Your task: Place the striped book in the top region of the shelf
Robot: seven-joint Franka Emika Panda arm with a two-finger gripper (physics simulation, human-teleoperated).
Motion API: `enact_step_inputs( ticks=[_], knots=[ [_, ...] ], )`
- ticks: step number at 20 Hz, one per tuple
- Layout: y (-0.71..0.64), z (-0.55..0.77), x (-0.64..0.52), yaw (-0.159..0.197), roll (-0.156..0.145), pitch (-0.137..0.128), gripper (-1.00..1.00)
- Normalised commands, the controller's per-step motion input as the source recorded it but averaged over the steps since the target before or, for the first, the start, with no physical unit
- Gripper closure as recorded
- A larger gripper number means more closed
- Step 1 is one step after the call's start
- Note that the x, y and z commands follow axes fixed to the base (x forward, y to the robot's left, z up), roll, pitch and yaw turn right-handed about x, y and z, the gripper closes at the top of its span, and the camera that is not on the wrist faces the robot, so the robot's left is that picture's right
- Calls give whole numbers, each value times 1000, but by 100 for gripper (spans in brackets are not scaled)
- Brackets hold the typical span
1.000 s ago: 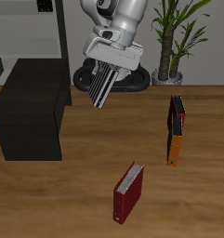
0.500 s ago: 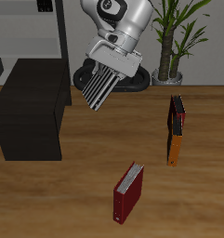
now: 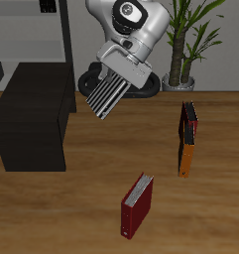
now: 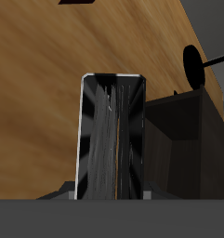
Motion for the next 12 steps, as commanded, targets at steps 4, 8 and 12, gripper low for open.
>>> enact_step_inputs(
  ticks=[4,8,12],
  knots=[
    [-43,4,14,-13,-47,6,100],
    [-110,-72,77,5,-49,21,100],
    [-101,-11,38,-20,-63,29,100]
  ],
)
